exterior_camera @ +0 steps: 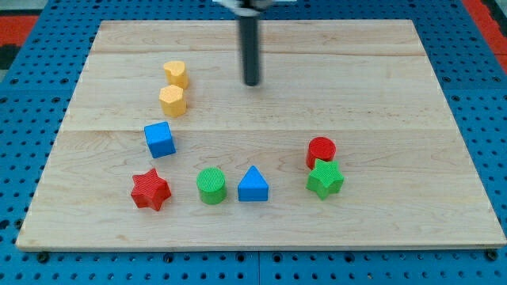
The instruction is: Point at the green star
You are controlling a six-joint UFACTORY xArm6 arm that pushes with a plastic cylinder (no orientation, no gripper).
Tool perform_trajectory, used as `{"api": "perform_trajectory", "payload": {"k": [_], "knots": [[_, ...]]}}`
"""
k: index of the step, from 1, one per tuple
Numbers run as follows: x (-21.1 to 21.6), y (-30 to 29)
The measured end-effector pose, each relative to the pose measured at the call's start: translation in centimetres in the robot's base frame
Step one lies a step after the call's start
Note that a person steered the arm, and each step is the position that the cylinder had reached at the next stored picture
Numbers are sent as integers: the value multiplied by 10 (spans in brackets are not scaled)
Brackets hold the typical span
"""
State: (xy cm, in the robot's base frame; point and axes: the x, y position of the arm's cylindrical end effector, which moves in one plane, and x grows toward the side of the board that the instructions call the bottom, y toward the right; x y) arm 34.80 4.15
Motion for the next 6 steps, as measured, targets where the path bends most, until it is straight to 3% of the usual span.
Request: {"api": "perform_trajectory", "payload": {"k": [1, 3, 4, 6], "knots": [[42, 109], [150, 145], [164, 190], [211, 102]]}}
